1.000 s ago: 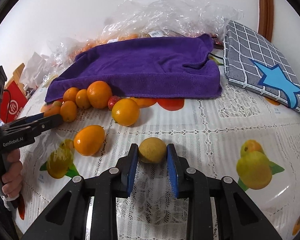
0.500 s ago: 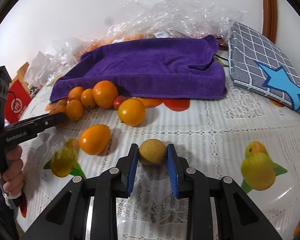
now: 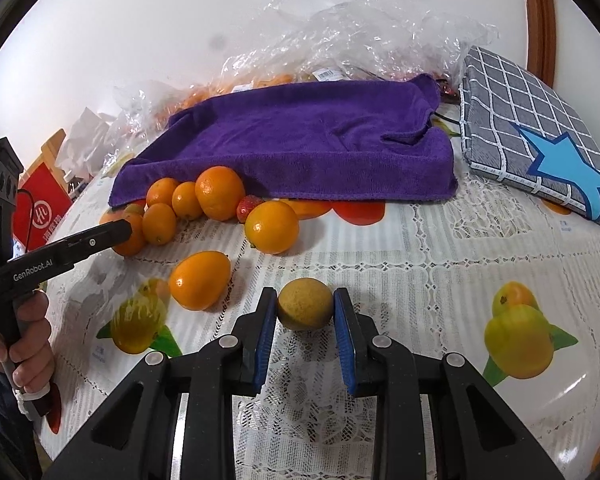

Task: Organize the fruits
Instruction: 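Grasp an orange with the left gripper while the right gripper holds the yellow-green fruit, then lift both held fruits and carry them over the purple towel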

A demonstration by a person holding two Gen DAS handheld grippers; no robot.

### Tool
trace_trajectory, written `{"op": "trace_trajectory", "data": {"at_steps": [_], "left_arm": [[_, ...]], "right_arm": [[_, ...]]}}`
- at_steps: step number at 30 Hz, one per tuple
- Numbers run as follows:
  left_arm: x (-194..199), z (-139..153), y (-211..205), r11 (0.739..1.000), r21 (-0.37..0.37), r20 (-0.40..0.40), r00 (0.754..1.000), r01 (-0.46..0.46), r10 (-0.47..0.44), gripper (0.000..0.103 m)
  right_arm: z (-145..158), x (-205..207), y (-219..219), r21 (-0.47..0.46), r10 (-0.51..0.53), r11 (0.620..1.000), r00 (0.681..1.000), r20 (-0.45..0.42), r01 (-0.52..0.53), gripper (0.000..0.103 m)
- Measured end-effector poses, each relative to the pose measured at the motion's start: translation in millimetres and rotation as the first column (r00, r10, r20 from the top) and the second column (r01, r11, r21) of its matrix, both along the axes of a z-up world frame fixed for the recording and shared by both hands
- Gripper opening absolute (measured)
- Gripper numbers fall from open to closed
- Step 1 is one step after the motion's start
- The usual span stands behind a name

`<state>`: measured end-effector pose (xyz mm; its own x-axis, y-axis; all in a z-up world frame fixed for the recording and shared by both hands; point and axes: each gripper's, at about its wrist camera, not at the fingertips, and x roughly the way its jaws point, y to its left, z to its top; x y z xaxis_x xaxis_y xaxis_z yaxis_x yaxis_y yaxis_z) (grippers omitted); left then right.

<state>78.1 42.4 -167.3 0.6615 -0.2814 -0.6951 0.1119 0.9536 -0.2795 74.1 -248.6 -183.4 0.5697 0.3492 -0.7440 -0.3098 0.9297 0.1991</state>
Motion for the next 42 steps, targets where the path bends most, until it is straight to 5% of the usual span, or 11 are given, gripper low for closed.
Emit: {"op": "trace_trajectory", "data": {"at_steps": [9,11,27,42], "left_arm": [[10,-4,-20,0.996,0.090,-0.034,0.999,0.027,-0.024,0.051],[10,-4,-15,0.998,0.064,-0.031,0.999,0.022,-0.021,0.039],[2,18,17,0.993,-0.106,0.046,0.997,-0.058,0.063,0.038],[47,116,34,0.988,-0.059,0.171,0.974,-0.141,0.149,0.038]], "right_arm": [[-1,-1,3,-0.018,-0.008,1.000,1.000,-0.001,0.008,0.029],[-1,0,3,-0.021,-0.007,1.000,1.000,-0.002,0.007,0.029],[15,-1,-2,-0.016,-0.053,0.998,0.998,0.028,0.053,0.029],[110,65,-4,0.005,-0.115,0.993,0.971,0.208,0.116,0.029]]}}
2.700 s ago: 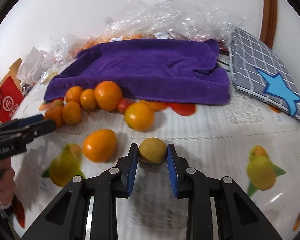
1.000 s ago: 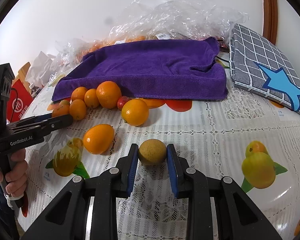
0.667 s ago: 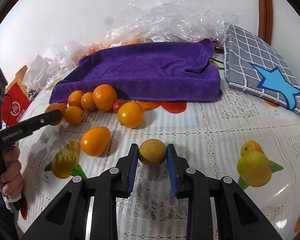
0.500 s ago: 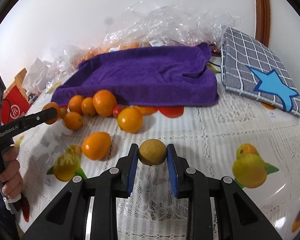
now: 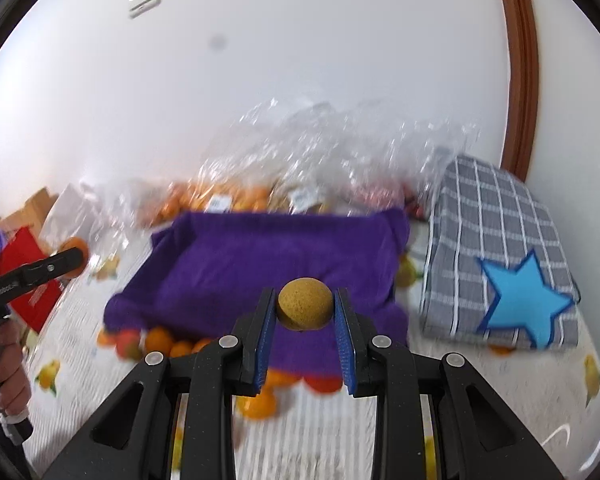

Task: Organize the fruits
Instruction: 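Lift both held fruits and carry them over the purple towel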

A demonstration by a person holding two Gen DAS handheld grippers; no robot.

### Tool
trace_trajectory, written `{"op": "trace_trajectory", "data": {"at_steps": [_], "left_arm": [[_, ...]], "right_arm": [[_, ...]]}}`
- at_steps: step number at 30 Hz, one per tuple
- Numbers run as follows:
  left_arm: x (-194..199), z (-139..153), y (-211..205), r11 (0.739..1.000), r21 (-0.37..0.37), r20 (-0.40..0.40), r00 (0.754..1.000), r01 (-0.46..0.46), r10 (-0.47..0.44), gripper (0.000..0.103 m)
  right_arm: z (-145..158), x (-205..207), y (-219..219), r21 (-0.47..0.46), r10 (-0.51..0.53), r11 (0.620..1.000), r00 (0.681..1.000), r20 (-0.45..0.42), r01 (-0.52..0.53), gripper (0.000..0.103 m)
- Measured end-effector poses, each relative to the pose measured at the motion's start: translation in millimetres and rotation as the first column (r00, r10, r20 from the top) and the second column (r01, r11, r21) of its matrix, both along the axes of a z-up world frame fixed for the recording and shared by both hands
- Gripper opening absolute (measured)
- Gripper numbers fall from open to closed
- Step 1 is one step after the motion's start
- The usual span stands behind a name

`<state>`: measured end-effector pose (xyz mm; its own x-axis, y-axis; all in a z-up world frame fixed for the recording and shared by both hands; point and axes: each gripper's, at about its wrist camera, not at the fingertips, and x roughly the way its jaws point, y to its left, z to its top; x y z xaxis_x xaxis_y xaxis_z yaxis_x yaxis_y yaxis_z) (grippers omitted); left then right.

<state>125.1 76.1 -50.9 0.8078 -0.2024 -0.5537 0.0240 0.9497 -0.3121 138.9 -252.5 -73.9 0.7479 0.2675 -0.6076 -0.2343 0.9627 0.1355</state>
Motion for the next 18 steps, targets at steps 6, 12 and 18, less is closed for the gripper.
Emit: {"op": "trace_trajectory", "data": {"at_steps": [6,12,18], "left_arm": [[40,0,-2,1.000,0.012,-0.011,1.000,-0.018,0.018,0.038],[82,-22,-11,1.000,0.015,-0.073,0.997,-0.020,0.021,0.038],[117,-49,-23,0.999,0.044,-0.134,0.991,-0.015,0.021,0.038]], "right_arm": [[12,41,2,0.011,-0.008,1.000,1.000,0.023,0.008,0.029],[-3,76,4,0.011,-0.012,1.000,1.000,-0.005,0.012,0.029],[-37,108,5,0.023,-0.026,0.999,0.996,-0.087,0.028,0.029]]}}
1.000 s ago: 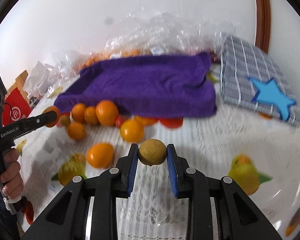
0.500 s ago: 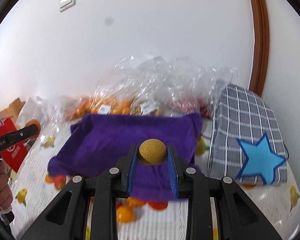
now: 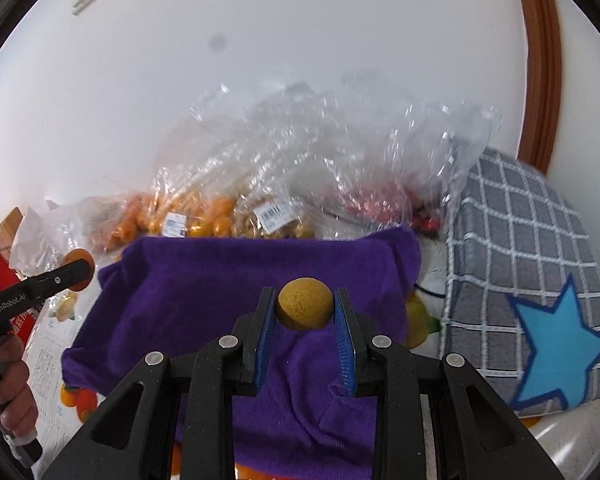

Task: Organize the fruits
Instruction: 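Lift both held fruits and carry them over the purple towel, then open both grippers to drop the fruits onto the purple towel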

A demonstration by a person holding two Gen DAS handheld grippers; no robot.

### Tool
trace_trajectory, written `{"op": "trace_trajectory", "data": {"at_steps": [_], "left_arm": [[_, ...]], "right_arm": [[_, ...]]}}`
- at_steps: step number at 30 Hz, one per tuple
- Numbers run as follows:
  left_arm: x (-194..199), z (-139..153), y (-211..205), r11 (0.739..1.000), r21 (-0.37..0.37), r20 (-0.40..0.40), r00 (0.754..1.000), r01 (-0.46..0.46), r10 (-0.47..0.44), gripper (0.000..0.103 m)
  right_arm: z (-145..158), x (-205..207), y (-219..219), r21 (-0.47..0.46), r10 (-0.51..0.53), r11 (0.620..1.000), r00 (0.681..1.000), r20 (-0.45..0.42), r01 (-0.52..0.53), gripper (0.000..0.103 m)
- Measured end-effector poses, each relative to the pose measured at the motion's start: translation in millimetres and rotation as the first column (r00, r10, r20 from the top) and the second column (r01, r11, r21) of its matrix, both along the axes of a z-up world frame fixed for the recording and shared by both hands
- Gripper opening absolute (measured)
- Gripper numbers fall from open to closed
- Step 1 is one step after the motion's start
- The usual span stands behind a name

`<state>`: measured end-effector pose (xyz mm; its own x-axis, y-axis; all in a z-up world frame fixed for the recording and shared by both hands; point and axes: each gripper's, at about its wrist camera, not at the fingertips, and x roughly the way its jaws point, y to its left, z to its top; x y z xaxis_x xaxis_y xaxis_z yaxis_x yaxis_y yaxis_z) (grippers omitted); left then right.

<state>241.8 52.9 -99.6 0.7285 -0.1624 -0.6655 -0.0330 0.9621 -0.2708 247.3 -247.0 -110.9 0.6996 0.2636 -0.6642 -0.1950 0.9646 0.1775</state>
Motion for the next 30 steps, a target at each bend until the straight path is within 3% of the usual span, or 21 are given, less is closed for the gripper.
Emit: {"op": "trace_trajectory", "data": {"at_steps": [11,23,24,28,30], "left_arm": [[38,-49,2,1.000,-0.001,-0.153,0.988,-0.016,0.015,0.038],[39,-59,-3,0.999,0.050,-0.176,0.984,-0.007,0.016,0.039],[40,-59,-3,0.999,0.048,-0.177,0.984,-0.010,0.019,0.039],[39,-57,0,1.000,0.026,-0.192,0.981,-0.018,0.022,0.045],[37,-55,2,1.000,0.013,-0.199,0.980,-0.025,0.027,0.048]], "right_arm": [[-54,20,8,-0.054,0.029,0.998,0.994,-0.104,-0.035,0.029],[-67,23,13,-0.058,0.039,0.997,0.991,-0.128,-0.047,0.029],[-66,22,14,-0.061,0.041,0.997,0.992,-0.122,-0.048,0.031],[-62,18,14,-0.061,0.038,0.997,0.994,-0.099,-0.044,0.054],[-59,13,13,-0.054,0.032,0.998,0.996,-0.080,-0.036,0.055]]}}
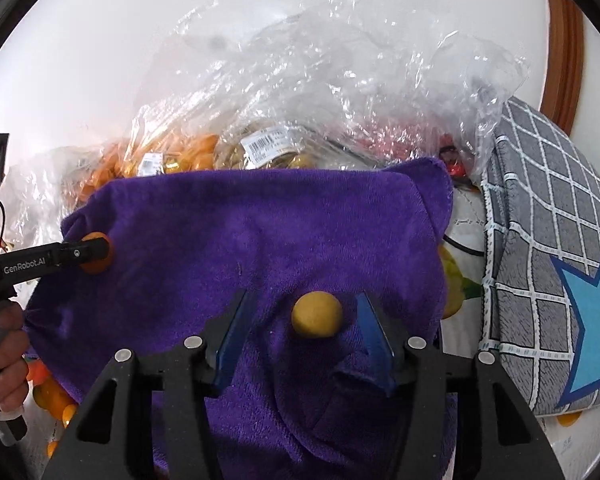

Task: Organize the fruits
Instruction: 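Open both grippers to drop the fruits onto the purple towel, then grasp an oval orange with the right gripper while the left gripper grasps a yellow-green fruit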

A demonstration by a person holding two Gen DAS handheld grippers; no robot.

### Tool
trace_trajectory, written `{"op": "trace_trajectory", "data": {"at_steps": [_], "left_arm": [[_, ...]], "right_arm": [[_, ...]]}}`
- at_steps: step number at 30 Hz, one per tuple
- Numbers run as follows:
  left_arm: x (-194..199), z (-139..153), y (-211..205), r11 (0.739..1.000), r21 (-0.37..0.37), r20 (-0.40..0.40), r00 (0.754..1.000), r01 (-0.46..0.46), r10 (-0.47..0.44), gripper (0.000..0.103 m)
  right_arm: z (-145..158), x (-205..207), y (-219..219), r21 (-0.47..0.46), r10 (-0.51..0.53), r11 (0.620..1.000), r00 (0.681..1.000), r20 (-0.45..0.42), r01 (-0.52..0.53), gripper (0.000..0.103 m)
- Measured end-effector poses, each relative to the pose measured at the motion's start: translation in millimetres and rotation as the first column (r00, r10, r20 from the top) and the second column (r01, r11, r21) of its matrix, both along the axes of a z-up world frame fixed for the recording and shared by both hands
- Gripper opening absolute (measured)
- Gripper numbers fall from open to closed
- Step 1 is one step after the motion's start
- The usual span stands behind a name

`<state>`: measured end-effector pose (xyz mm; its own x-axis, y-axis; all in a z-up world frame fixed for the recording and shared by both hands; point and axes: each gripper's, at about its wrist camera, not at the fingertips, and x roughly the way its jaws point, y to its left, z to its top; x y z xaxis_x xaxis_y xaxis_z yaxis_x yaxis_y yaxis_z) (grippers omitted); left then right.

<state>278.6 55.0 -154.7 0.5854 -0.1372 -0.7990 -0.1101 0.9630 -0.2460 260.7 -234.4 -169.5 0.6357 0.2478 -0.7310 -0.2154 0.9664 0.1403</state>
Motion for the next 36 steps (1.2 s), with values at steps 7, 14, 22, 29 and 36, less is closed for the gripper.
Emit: {"op": "trace_trajectory", "data": {"at_steps": [7,14,22,29,36], "left_arm": [[-19,31,1,0.999,-0.030,0.025,1.000,0.013,-0.012,0.048],[-67,63,5,1.000,-0.009,0.094,0.995,0.029,-0.028,0.048],[-120,78,28,1.000,-0.016,0.128,0.992,-0.012,0.014,0.047],[-163,57,38,1.000,-0.029,0.086,0.996,0.005,-0.003,0.047],[-201,39,51,1.000,-0.027,0.049,0.999,0.006,-0.005,0.047]], "right_arm": [[22,-15,4,-0.016,-0.024,1.000,0.998,0.060,0.025,0.055],[57,-48,8,-0.039,-0.049,0.998,0.990,0.132,0.055,0.055],[68,-107,5,-0.024,-0.064,0.997,0.987,0.147,0.069,0.055],[42,-156,17,-0.017,0.032,0.999,0.998,0.051,-0.032,0.055],[15,-189,43,0.034,0.109,0.994,0.994,-0.011,-0.109,0.055]]}}
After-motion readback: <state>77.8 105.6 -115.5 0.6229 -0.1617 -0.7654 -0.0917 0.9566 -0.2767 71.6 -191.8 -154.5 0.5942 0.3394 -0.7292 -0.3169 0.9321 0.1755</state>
